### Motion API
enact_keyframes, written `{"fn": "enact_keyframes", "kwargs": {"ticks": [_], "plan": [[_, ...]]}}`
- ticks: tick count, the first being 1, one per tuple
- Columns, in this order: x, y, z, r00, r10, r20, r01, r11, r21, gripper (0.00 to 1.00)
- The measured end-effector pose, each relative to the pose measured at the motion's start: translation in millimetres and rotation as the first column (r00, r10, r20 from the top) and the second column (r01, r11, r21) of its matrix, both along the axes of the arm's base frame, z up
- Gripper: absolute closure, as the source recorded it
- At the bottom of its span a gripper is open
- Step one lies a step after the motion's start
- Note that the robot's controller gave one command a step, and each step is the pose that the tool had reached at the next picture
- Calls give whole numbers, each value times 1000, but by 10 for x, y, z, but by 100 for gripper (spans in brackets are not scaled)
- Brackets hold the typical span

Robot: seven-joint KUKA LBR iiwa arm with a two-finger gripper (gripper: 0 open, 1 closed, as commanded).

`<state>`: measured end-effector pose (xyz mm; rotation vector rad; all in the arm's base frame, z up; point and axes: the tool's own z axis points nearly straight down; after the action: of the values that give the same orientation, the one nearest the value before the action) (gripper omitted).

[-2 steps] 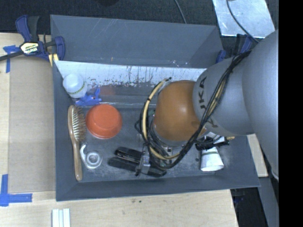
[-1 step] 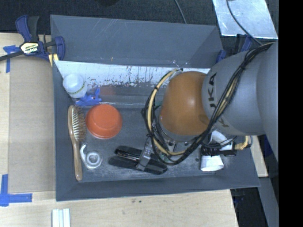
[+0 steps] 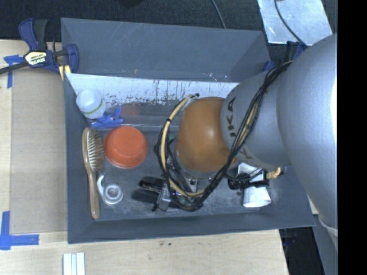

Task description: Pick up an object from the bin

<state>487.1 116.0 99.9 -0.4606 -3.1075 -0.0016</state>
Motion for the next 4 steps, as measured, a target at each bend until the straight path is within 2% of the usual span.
{"fn": "enact_keyframes", "kwargs": {"ticks": [1,2,4], "plan": [[-47,-159,-306,974,-226,14,226,974,5,0],[-22,-198,-293,995,-95,5,95,995,2,100],[-26,-204,-237,995,-96,6,96,995,2,100]]}}
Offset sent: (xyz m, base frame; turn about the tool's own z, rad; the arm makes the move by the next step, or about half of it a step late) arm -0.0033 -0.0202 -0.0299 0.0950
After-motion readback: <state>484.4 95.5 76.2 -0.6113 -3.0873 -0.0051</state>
